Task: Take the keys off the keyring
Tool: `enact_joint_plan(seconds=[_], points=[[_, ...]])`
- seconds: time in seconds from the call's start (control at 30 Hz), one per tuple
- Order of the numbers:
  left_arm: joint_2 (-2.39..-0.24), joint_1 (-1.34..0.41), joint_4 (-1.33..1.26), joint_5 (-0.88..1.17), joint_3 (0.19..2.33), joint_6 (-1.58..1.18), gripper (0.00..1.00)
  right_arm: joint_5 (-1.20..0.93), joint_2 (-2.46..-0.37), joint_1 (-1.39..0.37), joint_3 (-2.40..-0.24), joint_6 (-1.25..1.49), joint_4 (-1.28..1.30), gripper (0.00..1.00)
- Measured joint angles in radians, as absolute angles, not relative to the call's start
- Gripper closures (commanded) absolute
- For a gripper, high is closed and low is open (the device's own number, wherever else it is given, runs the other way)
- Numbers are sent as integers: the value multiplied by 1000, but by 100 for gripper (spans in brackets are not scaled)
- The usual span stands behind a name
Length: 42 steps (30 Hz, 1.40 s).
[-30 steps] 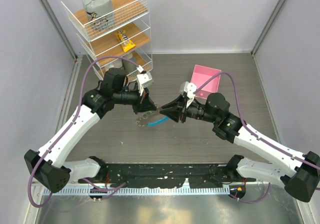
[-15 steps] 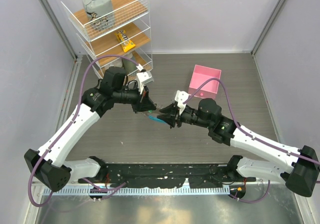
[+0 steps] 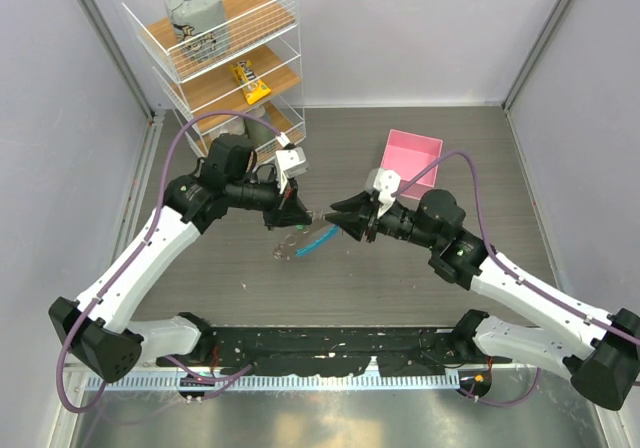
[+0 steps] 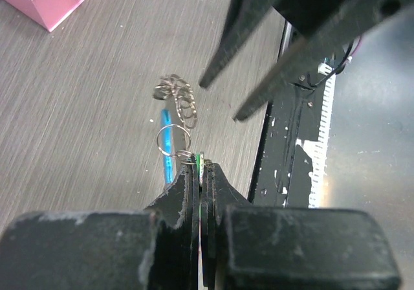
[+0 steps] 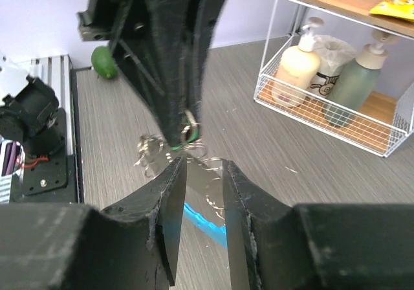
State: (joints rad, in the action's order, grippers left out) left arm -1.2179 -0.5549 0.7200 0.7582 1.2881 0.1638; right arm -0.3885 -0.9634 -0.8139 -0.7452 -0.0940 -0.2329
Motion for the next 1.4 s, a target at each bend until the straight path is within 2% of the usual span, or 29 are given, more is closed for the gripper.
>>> enact_joint_plan(seconds=[0.17, 0.57, 0.83, 1.4], points=[[-1214, -555, 723, 795, 1288, 192, 100, -443, -971, -735, -747, -47, -265, 67], [-1177, -555, 725, 879, 1281, 245, 100, -452, -1168, -723, -848, -51, -250, 68], [-1177, -555, 734, 883, 1281, 270, 100, -533, -1164, -720, -858, -71, -245, 64], [-1174, -555, 735, 883, 1281, 270, 100, -666, -1083, -720, -789, -65, -257, 64]])
